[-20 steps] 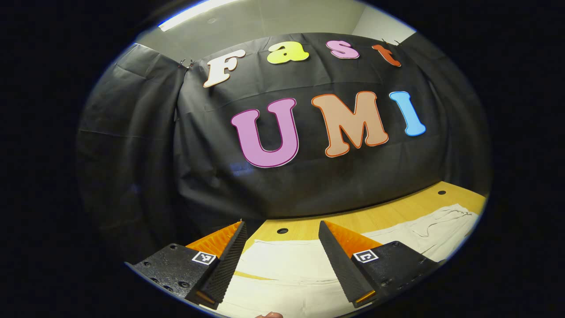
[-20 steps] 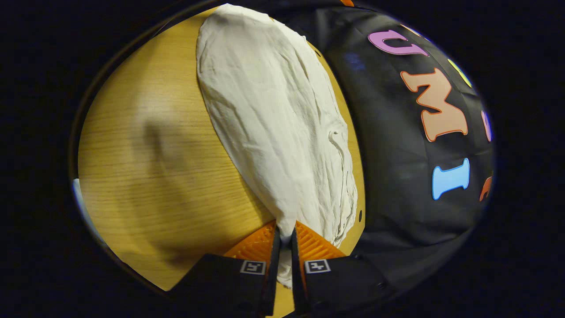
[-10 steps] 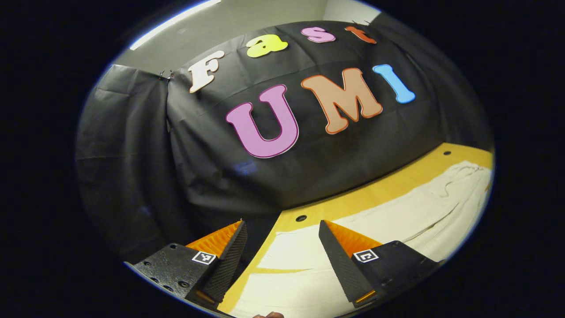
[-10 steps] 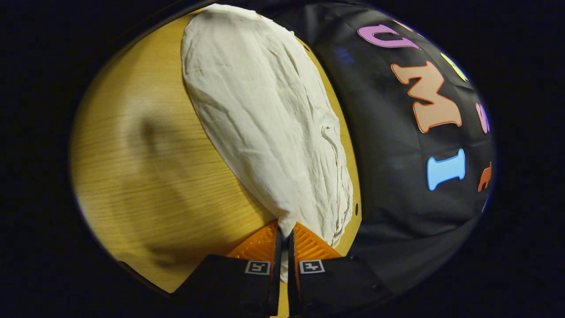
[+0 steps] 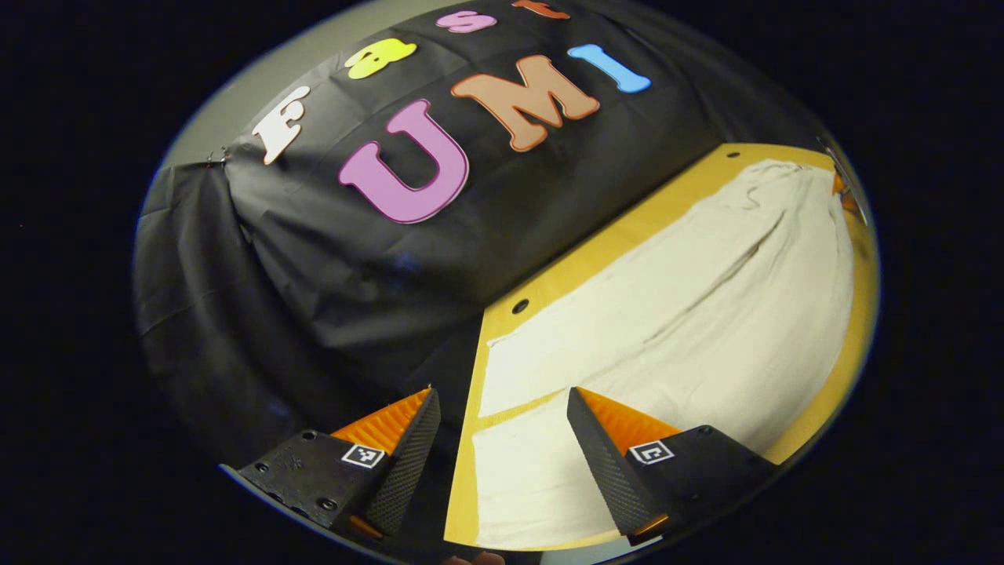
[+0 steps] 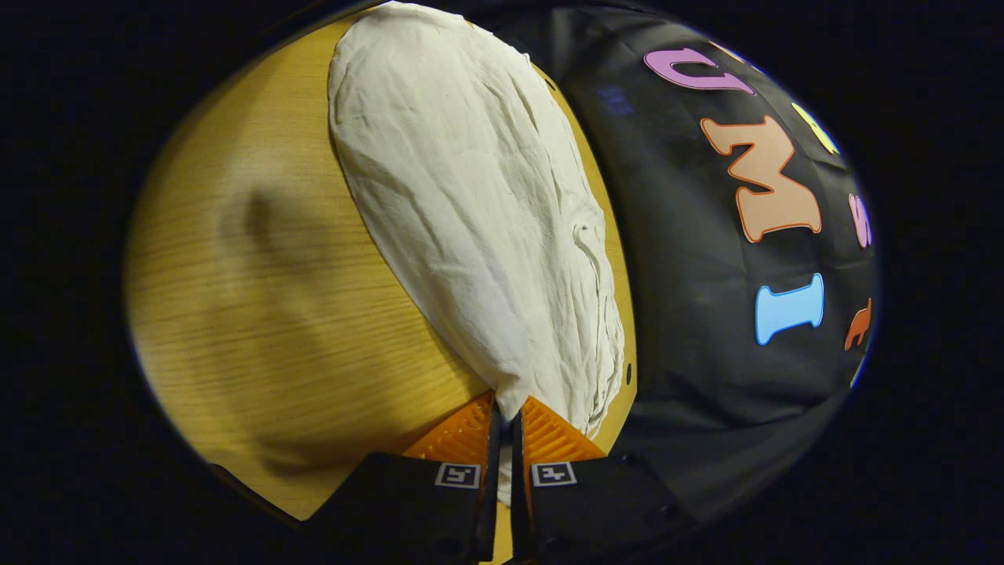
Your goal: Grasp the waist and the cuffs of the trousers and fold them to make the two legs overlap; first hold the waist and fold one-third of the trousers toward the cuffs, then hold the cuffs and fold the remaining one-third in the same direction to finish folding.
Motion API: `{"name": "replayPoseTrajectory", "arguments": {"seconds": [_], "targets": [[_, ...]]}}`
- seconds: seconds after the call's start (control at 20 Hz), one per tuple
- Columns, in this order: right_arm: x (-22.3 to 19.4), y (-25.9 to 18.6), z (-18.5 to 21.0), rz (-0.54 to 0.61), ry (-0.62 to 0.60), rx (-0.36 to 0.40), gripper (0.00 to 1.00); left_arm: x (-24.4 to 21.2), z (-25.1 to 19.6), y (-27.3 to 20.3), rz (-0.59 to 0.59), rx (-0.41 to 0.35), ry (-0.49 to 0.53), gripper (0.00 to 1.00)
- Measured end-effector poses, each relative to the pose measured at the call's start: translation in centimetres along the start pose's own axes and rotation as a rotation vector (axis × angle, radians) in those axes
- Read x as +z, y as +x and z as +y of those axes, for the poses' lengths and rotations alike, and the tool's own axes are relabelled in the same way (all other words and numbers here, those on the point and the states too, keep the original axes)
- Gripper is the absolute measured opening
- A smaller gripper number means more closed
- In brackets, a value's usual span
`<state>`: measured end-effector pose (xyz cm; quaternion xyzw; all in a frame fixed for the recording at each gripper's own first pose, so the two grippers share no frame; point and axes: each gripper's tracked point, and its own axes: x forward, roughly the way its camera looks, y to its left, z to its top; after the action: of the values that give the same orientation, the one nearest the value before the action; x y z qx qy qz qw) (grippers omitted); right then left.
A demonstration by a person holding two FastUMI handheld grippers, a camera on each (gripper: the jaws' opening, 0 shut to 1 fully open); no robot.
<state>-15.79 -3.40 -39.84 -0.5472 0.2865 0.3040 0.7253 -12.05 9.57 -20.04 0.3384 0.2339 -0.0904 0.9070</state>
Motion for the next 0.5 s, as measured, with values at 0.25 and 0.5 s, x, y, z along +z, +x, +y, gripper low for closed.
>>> {"name": "replayPoseTrajectory", "arguments": {"seconds": [0.25, 0.5], "targets": [[0.1, 0.1, 0.0, 0.004, 0.000, 0.002, 0.10, -5.0, -2.1, -1.6, 0.080, -0.139, 0.186, 0.97], [0.1, 0.1, 0.0, 0.004, -0.006, -0.008, 0.10, -9.6, -4.1, -3.6, 0.181, -0.226, 0.276, 0.97]]}}
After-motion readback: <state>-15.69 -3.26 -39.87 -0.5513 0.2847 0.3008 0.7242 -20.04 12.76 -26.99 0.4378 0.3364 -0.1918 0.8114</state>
